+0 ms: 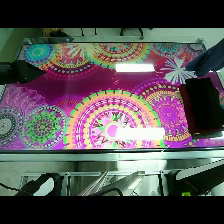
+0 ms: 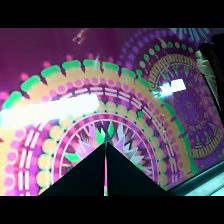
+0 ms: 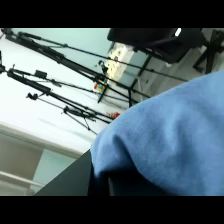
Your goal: Fold the shirts.
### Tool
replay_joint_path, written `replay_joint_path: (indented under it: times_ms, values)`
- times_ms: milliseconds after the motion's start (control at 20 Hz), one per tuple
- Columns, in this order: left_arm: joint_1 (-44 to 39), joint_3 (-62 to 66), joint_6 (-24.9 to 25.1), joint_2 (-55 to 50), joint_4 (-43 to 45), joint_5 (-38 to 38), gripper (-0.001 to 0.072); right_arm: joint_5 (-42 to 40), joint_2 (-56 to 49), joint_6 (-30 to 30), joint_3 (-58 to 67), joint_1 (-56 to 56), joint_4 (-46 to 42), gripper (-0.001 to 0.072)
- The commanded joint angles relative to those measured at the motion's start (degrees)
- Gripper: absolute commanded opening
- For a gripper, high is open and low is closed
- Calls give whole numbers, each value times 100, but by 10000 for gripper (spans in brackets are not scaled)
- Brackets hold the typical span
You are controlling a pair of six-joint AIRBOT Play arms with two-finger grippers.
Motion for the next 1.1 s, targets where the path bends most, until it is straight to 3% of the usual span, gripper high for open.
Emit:
replay_joint_path:
  times_ms: [0, 150, 400, 700, 900, 1050]
  values:
    - [-26, 0, -4, -4, 2, 66, 12, 535, -79, -48, -295, 4, 114, 21]
    - [-24, -2, -4, -4, -2, 37, 12, 901, 39, 660, -297, -7, -573, 20]
    - [-24, -2, -4, -4, -4, -168, 12, 1622, 575, 2271, -328, -22, -2855, 20]
    - [-24, -2, -2, -2, -4, -575, 12, 2758, 1082, 3224, -343, -214, -4212, 19]
    - [-28, -2, -2, -2, -7, -682, 12, 3755, 1429, 3864, -343, -254, -5727, 19]
    - [-33, -2, -2, -4, -4, -710, 12, 4551, 1661, 4019, -343, -251, -6413, 20]
